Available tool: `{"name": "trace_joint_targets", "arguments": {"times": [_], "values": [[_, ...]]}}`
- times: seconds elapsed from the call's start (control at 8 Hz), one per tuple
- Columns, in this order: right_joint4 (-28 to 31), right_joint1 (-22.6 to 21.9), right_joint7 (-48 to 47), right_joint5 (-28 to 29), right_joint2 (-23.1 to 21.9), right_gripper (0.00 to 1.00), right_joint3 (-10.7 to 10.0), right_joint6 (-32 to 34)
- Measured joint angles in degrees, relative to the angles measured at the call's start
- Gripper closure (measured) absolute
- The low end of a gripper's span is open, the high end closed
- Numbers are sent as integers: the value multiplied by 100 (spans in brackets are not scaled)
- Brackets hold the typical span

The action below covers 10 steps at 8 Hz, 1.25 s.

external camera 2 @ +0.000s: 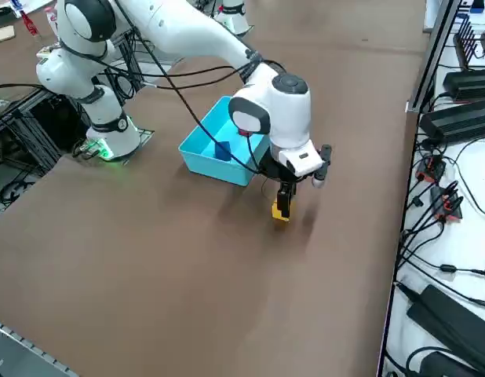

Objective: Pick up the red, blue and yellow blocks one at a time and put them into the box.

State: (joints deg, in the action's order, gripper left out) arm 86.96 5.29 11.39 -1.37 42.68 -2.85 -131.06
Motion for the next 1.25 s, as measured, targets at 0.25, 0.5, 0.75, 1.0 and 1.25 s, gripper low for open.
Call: {"name": "trace_joint_targets", "arguments": {"times": [0.25, 0.5, 0.75, 1.0, 1.25], "values": [[0, 13, 15, 0, 88, 4, -1, -33], [0, 20, 16, 0, 127, 18, -1, -40], [-39, 20, 16, 2, 113, 30, 6, -20], [-202, 13, 17, 229, -125, 30, 45, 326], [-257, -82, 1, 485, -740, 30, 94, 928]]}}
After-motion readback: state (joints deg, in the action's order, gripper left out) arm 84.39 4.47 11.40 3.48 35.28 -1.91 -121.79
